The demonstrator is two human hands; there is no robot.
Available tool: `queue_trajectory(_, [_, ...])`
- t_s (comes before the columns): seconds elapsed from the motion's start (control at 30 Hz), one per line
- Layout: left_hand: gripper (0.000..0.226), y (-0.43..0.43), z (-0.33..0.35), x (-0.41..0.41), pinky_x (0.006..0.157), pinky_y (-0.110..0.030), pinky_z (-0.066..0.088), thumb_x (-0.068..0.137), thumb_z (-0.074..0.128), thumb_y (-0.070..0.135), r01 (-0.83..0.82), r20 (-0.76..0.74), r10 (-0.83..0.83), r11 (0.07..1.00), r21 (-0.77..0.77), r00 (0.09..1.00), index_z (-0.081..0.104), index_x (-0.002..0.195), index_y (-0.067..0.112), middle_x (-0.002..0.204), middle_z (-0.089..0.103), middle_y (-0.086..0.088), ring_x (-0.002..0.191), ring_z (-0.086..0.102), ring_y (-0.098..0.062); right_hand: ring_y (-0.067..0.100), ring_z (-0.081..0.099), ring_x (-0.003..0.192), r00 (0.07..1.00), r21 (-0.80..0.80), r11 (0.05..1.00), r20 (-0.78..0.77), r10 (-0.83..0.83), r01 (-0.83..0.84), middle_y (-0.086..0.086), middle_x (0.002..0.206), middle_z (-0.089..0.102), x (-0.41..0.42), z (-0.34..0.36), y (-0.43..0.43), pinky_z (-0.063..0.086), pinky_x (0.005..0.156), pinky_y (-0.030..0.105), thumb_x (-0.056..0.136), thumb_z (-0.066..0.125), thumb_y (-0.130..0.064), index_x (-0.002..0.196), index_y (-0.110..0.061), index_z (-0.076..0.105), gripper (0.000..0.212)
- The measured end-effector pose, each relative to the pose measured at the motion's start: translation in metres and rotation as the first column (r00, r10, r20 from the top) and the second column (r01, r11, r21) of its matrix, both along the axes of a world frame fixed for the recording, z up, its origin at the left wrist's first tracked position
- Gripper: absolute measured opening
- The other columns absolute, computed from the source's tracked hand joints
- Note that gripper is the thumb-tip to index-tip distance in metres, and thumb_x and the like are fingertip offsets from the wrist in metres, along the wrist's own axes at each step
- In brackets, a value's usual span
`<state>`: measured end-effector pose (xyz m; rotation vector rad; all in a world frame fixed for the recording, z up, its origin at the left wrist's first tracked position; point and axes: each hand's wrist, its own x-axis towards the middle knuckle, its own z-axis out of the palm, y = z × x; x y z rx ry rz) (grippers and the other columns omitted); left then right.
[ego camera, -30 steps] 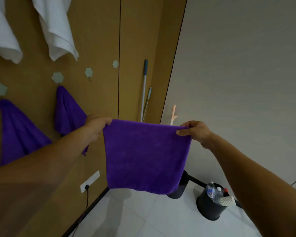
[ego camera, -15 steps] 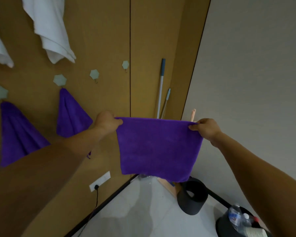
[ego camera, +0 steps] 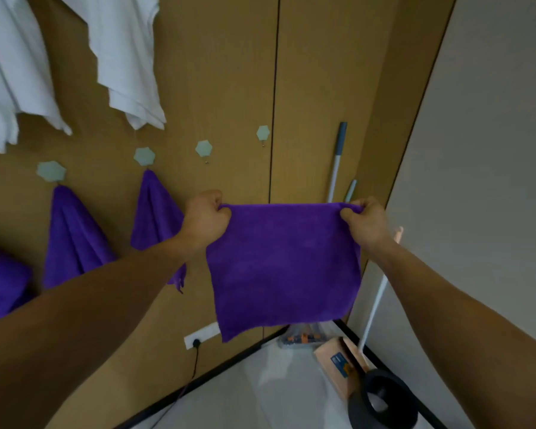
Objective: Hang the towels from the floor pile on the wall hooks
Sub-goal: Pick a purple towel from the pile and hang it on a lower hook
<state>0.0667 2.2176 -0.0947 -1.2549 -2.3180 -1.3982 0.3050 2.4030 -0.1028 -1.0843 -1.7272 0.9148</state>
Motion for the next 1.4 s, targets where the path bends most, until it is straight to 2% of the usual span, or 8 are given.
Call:
queue_trajectory(0.2, [0.029,0.005,0.005,-0.046,0.046,-0.023,0.035,0.075,0.049,-0.004,-0.077,0.287,0.045,0.992,0.100,0.957,0.040,0.065,0.021,0.061,0.042,0.004,0.056,0.038,-0.011,0.018,0.055,0.083,0.963,-0.117,0.956,-0.063,0.263,-0.269,0.004,0.088,0.061,-0.063,-0.001,0.002,0.045,0.073,0.029,0.091,0.048,-0.006,0.092,-0.015,0.061,0.016])
queue_trajectory(0.3, [0.034,0.014,0.004,-0.069,0.054,-0.004,0.039,0.081,0.044,-0.008,-0.035,0.299,0.004,0.994,0.100,0.954,0.047,0.075,0.026,0.072,0.051,0.006,0.067,0.048,-0.006,0.018,0.061,0.087,0.894,-0.208,0.871,-0.044,0.447,-0.446,0.001,0.098,0.064,-0.088,0.006,0.006,0.049,0.075,0.030,0.087,0.066,-0.018,0.101,-0.013,0.065,0.015])
queue_trajectory(0.4, [0.025,0.025,0.003,-0.093,0.064,-0.010,0.039,0.090,0.046,0.002,-0.027,0.318,-0.008,0.994,0.104,0.948,0.051,0.075,0.022,0.078,0.056,0.006,0.073,0.051,-0.005,0.011,0.067,0.079,0.825,-0.217,0.810,0.040,0.564,-0.544,0.000,0.097,0.068,-0.115,0.011,0.012,0.056,0.063,0.021,0.073,0.083,-0.028,0.104,-0.014,0.069,0.036])
queue_trajectory(0.63, [0.036,0.044,0.002,-0.132,0.060,-0.017,0.046,0.068,0.072,0.062,0.270,0.289,-0.238,0.960,-0.076,0.927,0.065,0.071,0.026,0.067,0.061,0.012,0.064,0.057,-0.001,0.009,0.064,0.061,0.855,-0.136,0.845,-0.097,0.509,-0.518,-0.001,0.070,0.066,-0.198,0.020,0.034,0.054,0.054,0.025,0.072,0.083,-0.011,0.075,-0.014,0.057,0.026])
queue_trajectory(0.77, [0.038,0.049,0.004,-0.160,0.061,-0.024,0.052,0.078,0.072,0.048,0.262,0.274,-0.236,0.963,-0.060,0.932,0.069,0.069,0.011,0.065,0.067,-0.003,0.060,0.063,-0.009,0.021,0.063,0.074,0.839,-0.147,0.826,-0.098,0.536,-0.544,0.009,0.083,0.065,-0.238,0.018,0.046,0.055,0.067,0.040,0.073,0.081,-0.012,0.078,-0.014,0.054,0.027])
queue_trajectory(0.93, [0.031,0.066,0.003,-0.187,0.071,-0.034,0.057,0.089,0.063,0.039,0.088,0.265,-0.107,0.993,0.081,0.958,0.071,0.078,0.012,0.075,0.072,-0.005,0.074,0.069,-0.018,0.007,0.065,0.063,0.806,-0.153,0.791,-0.106,0.583,-0.592,-0.003,0.074,0.068,-0.282,0.014,0.059,0.051,0.053,0.022,0.074,0.082,-0.032,0.075,-0.017,0.058,0.028])
queue_trajectory(1.17, [0.047,0.098,0.005,-0.210,0.047,-0.025,0.032,0.093,0.054,0.044,-0.328,0.075,0.324,0.943,0.055,0.943,0.050,0.057,0.015,0.052,0.052,0.002,0.051,0.049,-0.011,0.020,0.066,0.075,0.856,0.093,0.852,0.000,0.517,-0.515,0.004,0.079,0.069,-0.352,0.025,0.082,0.055,0.074,0.040,0.079,0.076,-0.041,0.079,-0.015,0.062,0.030])
queue_trajectory(1.4, [0.038,0.126,-0.007,-0.215,0.045,-0.020,0.024,0.095,0.044,0.051,-0.600,0.029,0.601,0.799,-0.037,0.799,0.062,0.079,0.022,0.056,0.049,0.012,0.052,0.043,-0.002,0.016,0.062,0.077,0.895,0.280,0.850,0.108,0.433,-0.446,-0.003,0.085,0.067,-0.391,0.002,0.093,0.053,0.072,0.037,0.088,0.061,-0.048,0.099,-0.019,0.062,0.032])
